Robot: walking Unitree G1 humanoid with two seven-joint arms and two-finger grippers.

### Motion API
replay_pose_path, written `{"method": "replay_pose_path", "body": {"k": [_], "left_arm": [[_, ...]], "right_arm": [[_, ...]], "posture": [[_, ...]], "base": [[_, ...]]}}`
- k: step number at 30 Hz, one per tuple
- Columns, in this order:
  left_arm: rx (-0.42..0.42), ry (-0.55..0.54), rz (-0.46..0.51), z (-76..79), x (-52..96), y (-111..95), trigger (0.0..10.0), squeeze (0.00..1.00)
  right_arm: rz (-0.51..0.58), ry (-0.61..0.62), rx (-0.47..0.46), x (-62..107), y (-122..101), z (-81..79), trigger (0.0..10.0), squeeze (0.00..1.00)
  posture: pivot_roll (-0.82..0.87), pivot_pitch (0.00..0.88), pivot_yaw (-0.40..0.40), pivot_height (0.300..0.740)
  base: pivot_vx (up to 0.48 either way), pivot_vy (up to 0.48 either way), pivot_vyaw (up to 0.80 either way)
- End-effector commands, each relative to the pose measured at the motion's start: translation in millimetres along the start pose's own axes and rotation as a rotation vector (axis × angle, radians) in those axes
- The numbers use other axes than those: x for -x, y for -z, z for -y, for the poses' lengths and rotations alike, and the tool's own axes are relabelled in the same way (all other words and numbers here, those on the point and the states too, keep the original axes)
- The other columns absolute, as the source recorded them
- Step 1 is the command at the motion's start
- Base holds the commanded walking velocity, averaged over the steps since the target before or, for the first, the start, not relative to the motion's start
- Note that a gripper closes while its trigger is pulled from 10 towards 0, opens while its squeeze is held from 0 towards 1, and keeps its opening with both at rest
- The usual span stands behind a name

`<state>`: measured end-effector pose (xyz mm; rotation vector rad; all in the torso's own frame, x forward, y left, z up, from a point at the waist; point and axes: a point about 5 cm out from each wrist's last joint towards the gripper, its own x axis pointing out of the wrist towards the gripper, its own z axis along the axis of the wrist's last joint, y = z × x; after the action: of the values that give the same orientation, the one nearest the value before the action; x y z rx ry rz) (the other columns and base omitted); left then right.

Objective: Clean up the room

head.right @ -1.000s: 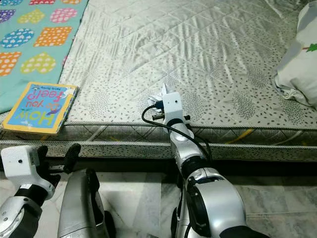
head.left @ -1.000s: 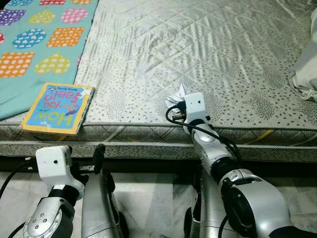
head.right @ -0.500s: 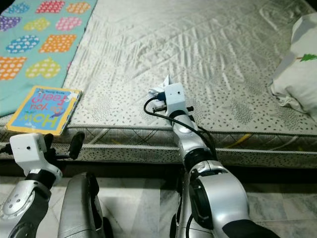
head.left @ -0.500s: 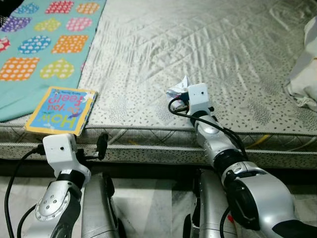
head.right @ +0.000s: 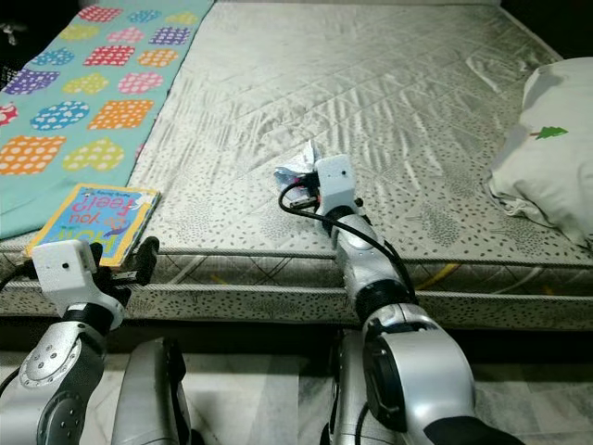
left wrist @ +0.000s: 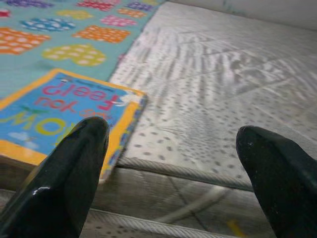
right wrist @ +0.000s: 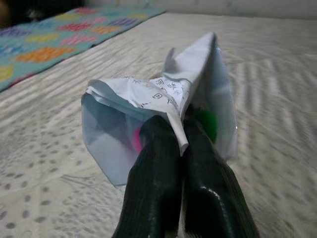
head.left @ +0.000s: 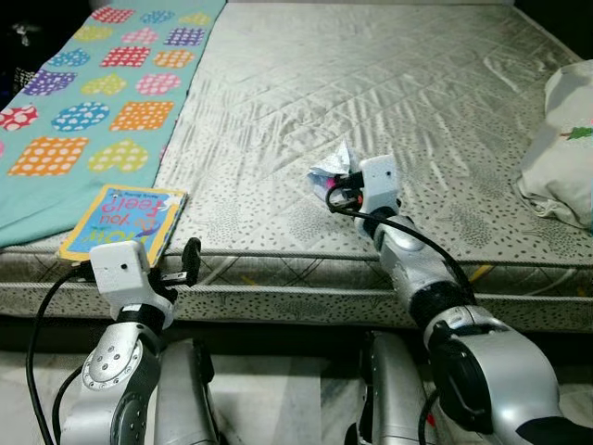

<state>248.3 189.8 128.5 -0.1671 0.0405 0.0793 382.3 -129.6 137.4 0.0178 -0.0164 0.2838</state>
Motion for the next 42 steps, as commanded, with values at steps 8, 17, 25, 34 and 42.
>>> {"method": "replay_pose_path", "body": {"k": [8,17,25,34,42], "left_arm": [[0.008,0.031,-0.007,-0.7,-5.1,9,10.0,0.00],[0.027,0.086,-0.006,11.2,-11.4,15,10.0,0.00],[0.033,0.099,-0.008,14.9,-12.1,18,10.0,0.00],[0.035,0.092,-0.002,13.7,-12.8,17,10.0,0.00],[0.037,0.103,-0.007,16.9,-10.0,18,10.0,0.00]], "right_arm": [[0.096,0.053,-0.156,34.0,11,-10.4,10.0,0.00],[0.163,0.070,-0.250,59.9,-5,-21.7,10.0,0.00],[0.152,0.066,-0.254,64.0,-12,-22.0,10.0,0.00],[0.119,0.059,-0.254,66.4,-12,-23.7,10.0,0.00],[0.102,0.062,-0.256,66.6,-12,-24.1,10.0,0.00]], "posture": [[-0.11,0.000,0.051,0.472],[-0.14,0.000,0.056,0.476],[-0.14,0.000,0.053,0.496],[-0.13,0.000,0.049,0.561],[-0.12,0.000,0.050,0.610]], "base": [[0.000,0.000,0.00],[0.000,0.000,0.00],[0.000,0.000,0.00],[0.000,0.000,0.00],[0.000,0.000,0.00]]}}
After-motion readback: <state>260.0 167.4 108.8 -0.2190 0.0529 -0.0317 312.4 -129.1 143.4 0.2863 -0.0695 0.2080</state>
